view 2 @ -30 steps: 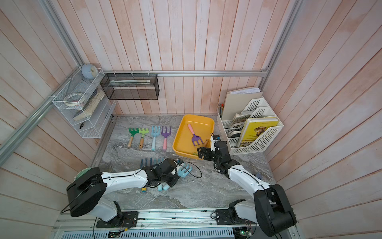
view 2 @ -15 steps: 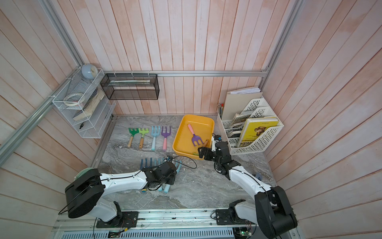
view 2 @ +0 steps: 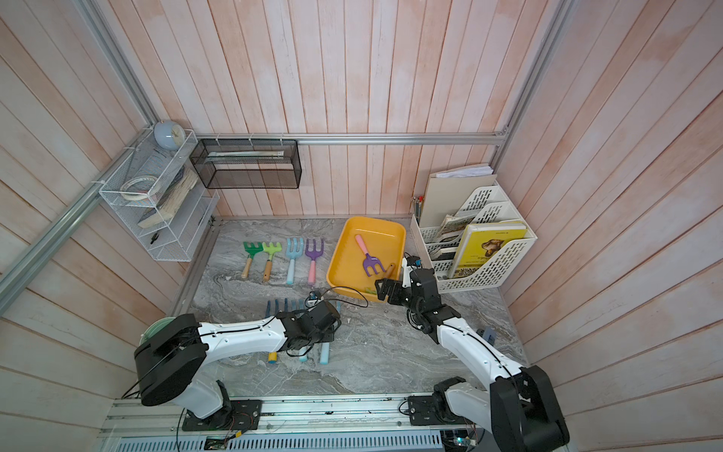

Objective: Take the hand rake out of the storage box
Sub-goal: Adjust the rake at the center of the board, then adjust the storage box at the center of the board.

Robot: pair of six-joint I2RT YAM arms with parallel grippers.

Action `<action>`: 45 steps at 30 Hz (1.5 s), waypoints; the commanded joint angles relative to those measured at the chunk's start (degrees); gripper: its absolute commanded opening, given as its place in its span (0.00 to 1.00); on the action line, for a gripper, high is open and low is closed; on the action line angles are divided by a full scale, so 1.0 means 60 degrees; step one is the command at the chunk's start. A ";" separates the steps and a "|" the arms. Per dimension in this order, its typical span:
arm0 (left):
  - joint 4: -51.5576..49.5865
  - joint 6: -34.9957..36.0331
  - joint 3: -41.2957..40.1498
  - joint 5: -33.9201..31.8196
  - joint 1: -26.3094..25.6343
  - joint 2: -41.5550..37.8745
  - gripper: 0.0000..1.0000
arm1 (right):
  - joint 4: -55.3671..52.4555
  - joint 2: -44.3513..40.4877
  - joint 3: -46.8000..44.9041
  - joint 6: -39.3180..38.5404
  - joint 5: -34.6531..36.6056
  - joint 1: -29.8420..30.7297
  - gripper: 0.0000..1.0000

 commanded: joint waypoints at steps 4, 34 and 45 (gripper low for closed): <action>0.0350 -0.0402 -0.0008 0.0066 -0.0033 0.0268 0.29 | -0.0342 -0.0359 -0.0006 0.0054 -0.0106 0.0068 0.98; 0.3990 0.4595 -0.0970 0.3098 0.5631 -0.3996 1.00 | -0.1563 0.4719 0.3260 -0.0486 0.3740 -0.0145 0.85; 0.5191 0.4525 -0.1813 0.5321 0.7362 -0.3900 1.00 | -0.0767 0.6724 0.4706 -0.1081 0.2165 -0.0707 0.34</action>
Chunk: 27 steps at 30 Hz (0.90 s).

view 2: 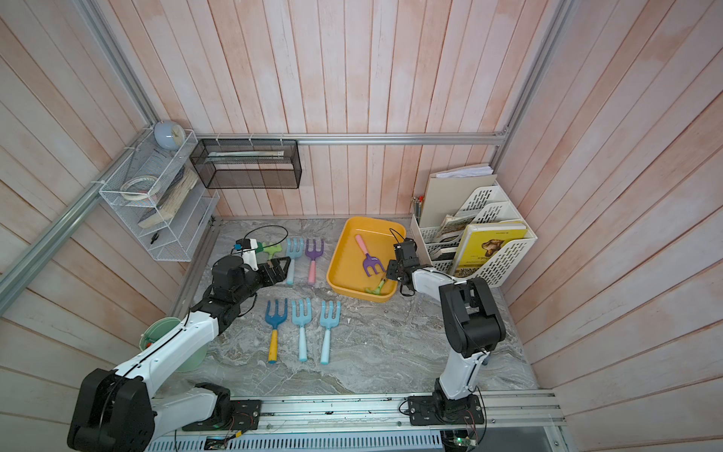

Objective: Take the hand rake out of the storage box
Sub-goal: Adjust the storage box at the center of the board.

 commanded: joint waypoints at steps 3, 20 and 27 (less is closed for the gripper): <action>0.0704 0.0107 -0.0259 0.1038 0.0190 0.0105 1.00 | -0.0119 0.0650 0.0843 -0.0445 -0.0387 -0.0154 0.33; 0.0951 0.0121 -0.0119 0.1467 0.0503 0.0835 1.00 | -0.1240 0.2689 0.3677 -0.2972 -0.0076 -0.0377 0.21; 0.1060 0.0138 -0.0209 0.1502 0.0649 0.0777 1.00 | -0.1327 0.3135 0.4400 -0.3694 -0.0214 -0.0518 0.20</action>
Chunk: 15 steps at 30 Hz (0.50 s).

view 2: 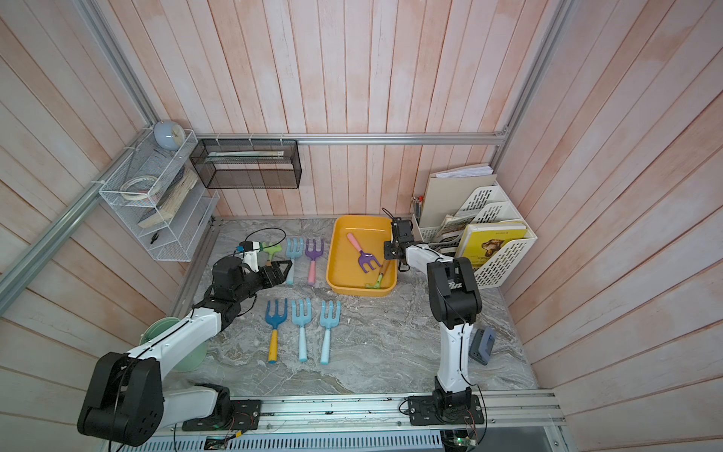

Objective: Take the hand rake out of the storage box
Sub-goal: Adjust the storage box at the center of the board.

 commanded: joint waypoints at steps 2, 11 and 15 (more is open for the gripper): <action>0.0284 0.0126 -0.0048 0.0210 0.0131 -0.0061 1.00 | -0.0357 0.0473 0.0499 -0.0658 -0.0287 -0.0182 0.12; 0.0332 0.0155 -0.0250 0.0234 0.0320 -0.0312 1.00 | -0.1903 0.0905 0.2067 -0.0645 -0.0157 -0.0195 0.42; 0.0328 0.0228 -0.0271 0.0230 0.0357 -0.0332 1.00 | -0.1275 -0.0316 0.1469 -0.1043 -0.0684 0.0168 0.46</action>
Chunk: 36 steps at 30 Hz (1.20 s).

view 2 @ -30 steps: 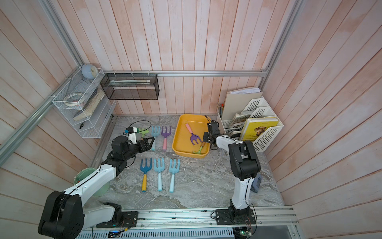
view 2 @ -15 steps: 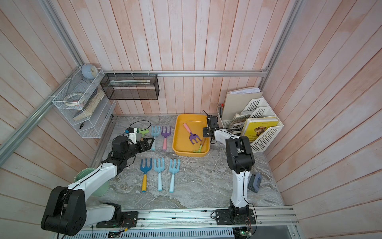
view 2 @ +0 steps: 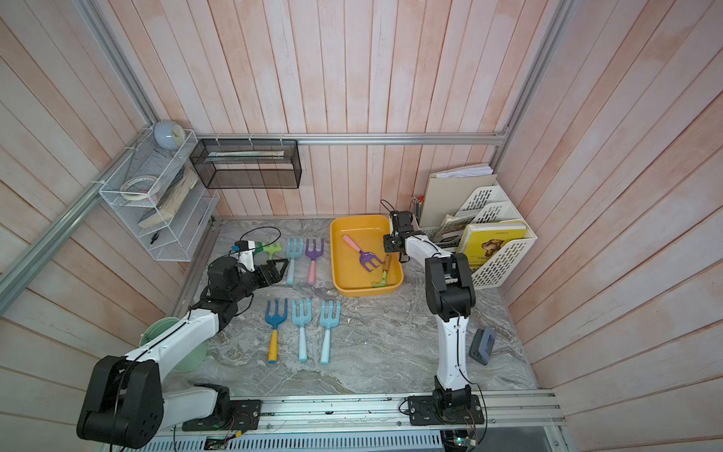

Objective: Take the hand rake out of the storage box
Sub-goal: Adjust the storage box at the center of the board, then pick up the rake from the storage box.

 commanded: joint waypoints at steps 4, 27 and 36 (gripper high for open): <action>0.0198 0.0355 -0.0196 0.0086 0.0093 -0.0110 1.00 | 0.2511 -0.1933 -0.1980 -0.2445 -0.1821 0.1046 0.55; 0.0057 0.0713 -0.0374 -0.0243 0.0114 -0.0242 1.00 | -0.4998 0.4897 0.7131 -0.5585 -0.3091 0.1567 0.44; 0.0006 0.0786 -0.0325 -0.0253 0.0137 -0.0140 1.00 | -0.5289 0.4245 0.6569 -0.6014 -0.2945 0.1651 0.11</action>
